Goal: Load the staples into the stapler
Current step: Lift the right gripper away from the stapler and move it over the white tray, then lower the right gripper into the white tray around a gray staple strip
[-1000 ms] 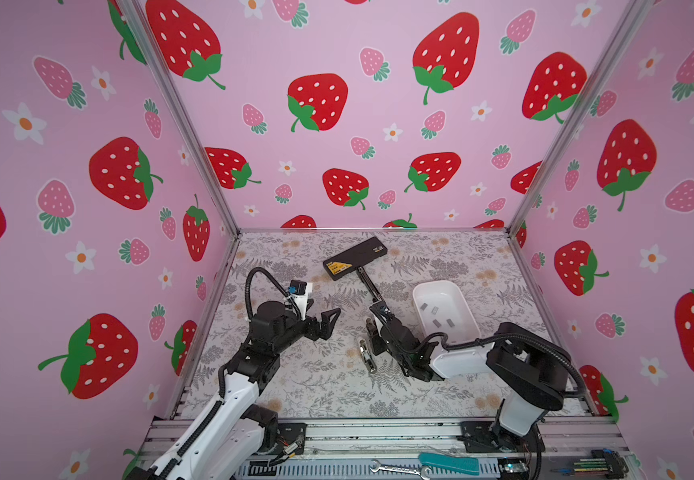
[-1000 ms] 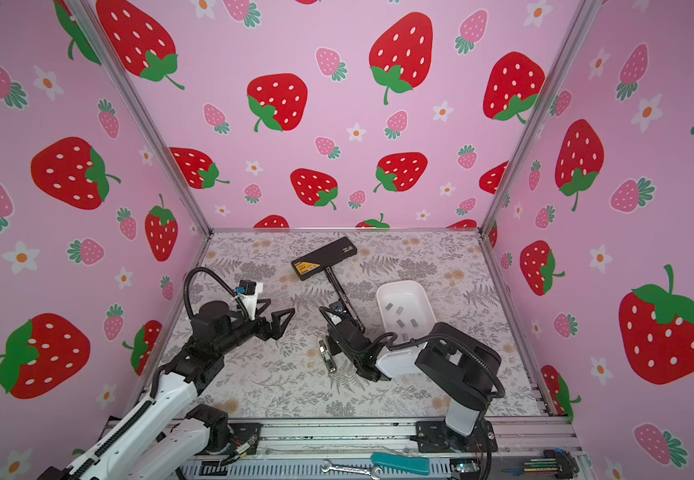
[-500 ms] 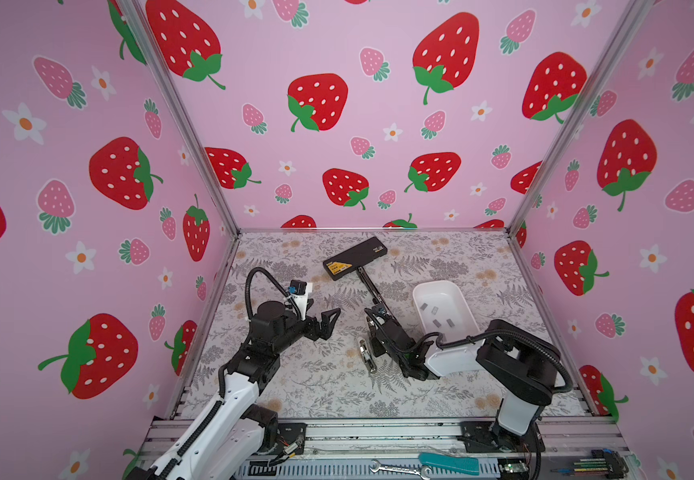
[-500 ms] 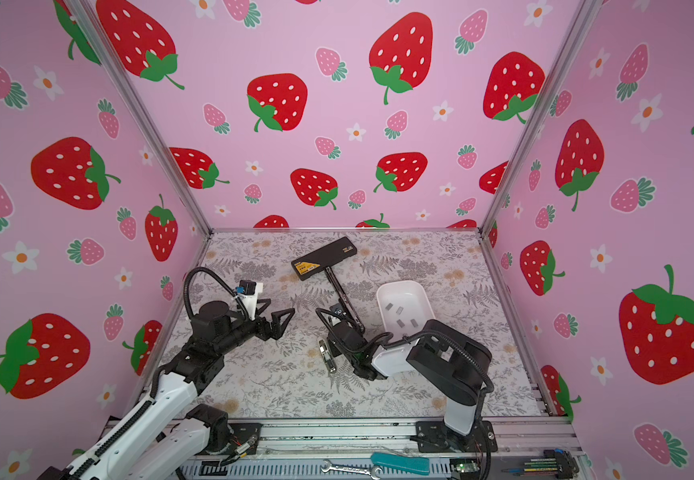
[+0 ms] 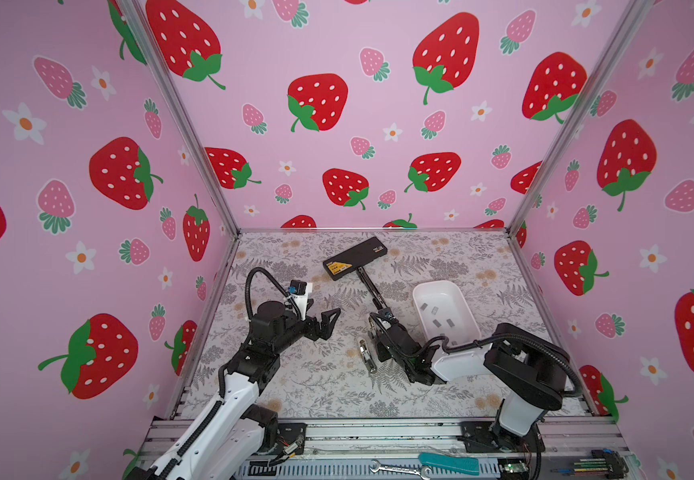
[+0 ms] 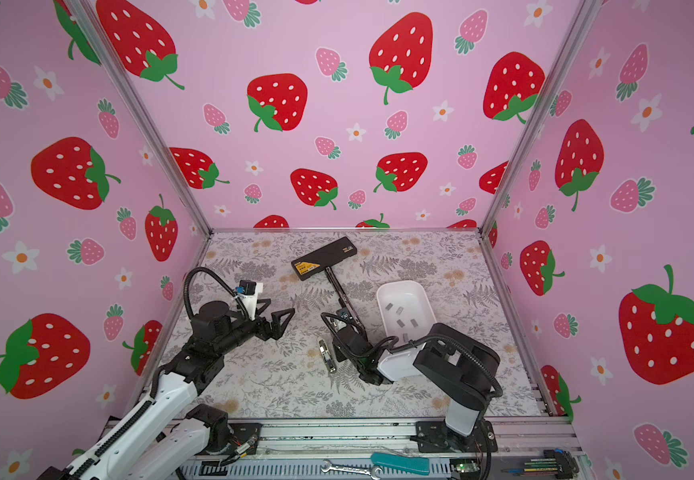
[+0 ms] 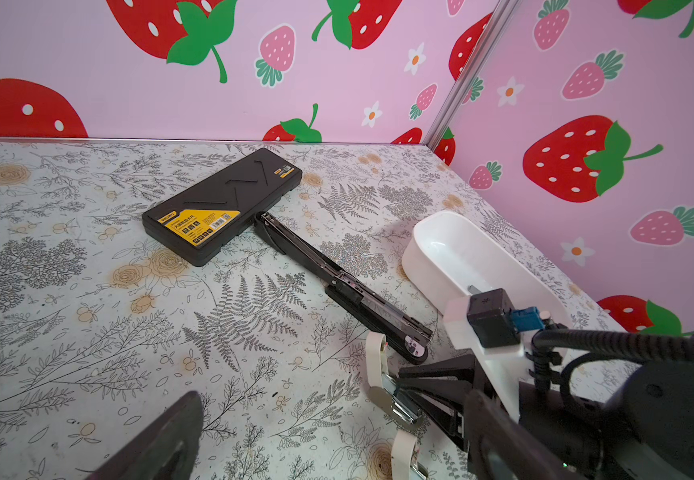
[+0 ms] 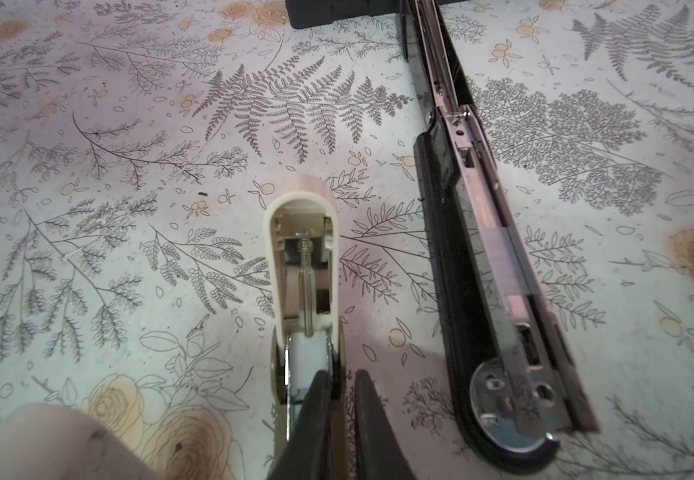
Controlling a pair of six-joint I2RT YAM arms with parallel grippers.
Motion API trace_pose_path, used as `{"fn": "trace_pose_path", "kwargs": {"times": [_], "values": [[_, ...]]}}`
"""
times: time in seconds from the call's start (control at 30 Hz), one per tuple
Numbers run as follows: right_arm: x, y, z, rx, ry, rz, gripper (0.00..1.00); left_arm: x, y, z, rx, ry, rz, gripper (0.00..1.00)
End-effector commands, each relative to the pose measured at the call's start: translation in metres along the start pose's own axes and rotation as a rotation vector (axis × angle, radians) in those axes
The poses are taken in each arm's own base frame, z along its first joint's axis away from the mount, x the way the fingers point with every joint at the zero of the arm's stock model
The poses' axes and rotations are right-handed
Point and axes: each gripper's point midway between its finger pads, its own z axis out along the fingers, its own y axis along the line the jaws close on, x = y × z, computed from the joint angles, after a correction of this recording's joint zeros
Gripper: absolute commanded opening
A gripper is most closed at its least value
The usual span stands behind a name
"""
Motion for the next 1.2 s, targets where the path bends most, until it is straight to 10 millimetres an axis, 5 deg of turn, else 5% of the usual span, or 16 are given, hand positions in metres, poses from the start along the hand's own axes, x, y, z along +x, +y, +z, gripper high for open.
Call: {"fn": "trace_pose_path", "kwargs": {"times": [0.0,0.23,0.4,0.63,0.9,1.17], "values": [[0.012,-0.007,-0.007,0.022,0.047,-0.003,0.15,-0.02,-0.004,-0.003,0.001,-0.041,0.029,0.99],[-0.028,-0.011,-0.038,0.022,-0.048,0.033,0.18,-0.021,-0.005,-0.003,0.002,-0.043,0.029,0.99],[-0.059,-0.025,-0.068,0.054,-0.153,0.061,0.37,-0.021,-0.005,-0.003,0.003,-0.043,0.03,0.99],[-0.096,-0.096,-0.097,0.296,-0.23,0.14,0.39,-0.021,-0.009,-0.002,0.023,-0.04,0.028,0.99],[-0.057,-0.185,-0.08,0.437,-0.062,0.213,0.37,-0.029,-0.021,0.003,0.095,-0.036,0.034,0.99],[-0.023,-0.216,-0.052,0.429,0.058,0.217,0.34,-0.028,-0.006,0.02,0.043,-0.063,0.066,0.99]]}}
